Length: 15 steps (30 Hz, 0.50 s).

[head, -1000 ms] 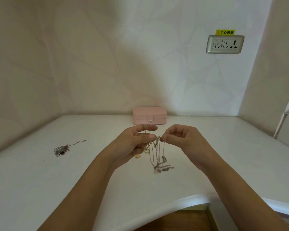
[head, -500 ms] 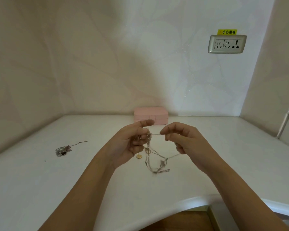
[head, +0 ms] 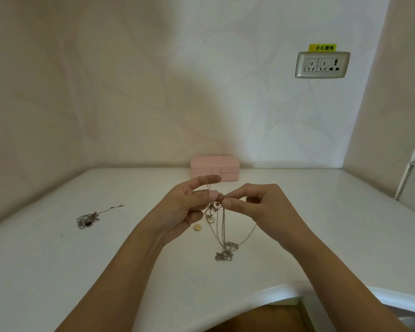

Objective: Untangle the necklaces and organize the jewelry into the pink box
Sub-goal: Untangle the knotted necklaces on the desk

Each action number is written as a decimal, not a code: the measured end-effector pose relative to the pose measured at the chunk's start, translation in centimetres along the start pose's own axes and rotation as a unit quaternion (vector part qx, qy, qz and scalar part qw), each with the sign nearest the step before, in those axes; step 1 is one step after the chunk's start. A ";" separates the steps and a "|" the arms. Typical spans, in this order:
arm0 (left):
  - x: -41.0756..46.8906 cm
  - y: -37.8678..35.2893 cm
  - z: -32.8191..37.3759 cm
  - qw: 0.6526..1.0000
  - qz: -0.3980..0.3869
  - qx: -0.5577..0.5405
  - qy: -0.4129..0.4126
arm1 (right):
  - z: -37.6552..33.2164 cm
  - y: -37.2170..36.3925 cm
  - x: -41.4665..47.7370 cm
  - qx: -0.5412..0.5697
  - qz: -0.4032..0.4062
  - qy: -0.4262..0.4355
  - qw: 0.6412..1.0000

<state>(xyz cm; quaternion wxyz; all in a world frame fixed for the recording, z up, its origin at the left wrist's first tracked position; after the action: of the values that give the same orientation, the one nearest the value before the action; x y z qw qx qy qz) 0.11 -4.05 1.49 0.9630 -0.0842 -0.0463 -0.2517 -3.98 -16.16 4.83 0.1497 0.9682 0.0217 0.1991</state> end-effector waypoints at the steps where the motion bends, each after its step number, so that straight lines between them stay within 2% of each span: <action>1: 0.0 0.1 0.0 1.000 0.003 0.005 0.000 | 0.2 0.1 0.1 -0.003 0.004 -0.002 1.000; 5: 0.1 0.2 0.0 1.000 0.008 0.003 0.001 | 1.2 -0.4 0.1 0.032 -0.027 -0.035 0.998; 12: 0.0 -0.7 -0.5 1.000 -0.023 -0.011 0.018 | 1.5 -2.5 0.2 0.200 -0.118 -0.073 0.970; 15: 0.1 -0.5 -0.3 0.999 -0.028 -0.028 0.005 | 1.5 -2.8 0.0 0.166 -0.139 -0.079 0.973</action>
<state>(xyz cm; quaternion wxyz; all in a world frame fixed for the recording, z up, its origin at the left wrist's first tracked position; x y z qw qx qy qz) -0.08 -4.55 1.30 0.9530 -0.1084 -0.0364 -0.2805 -3.34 -13.85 2.71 0.0142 0.9797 0.1770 0.0931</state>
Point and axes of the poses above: each hand's wrist, its own x-axis towards the middle knuckle, its own y-axis out of the back of the hand, z = x × y, the point moved 10 cm from there along x, towards the middle knuckle, and after that the axes turned 3 degrees about x, right-handed, at the moved point
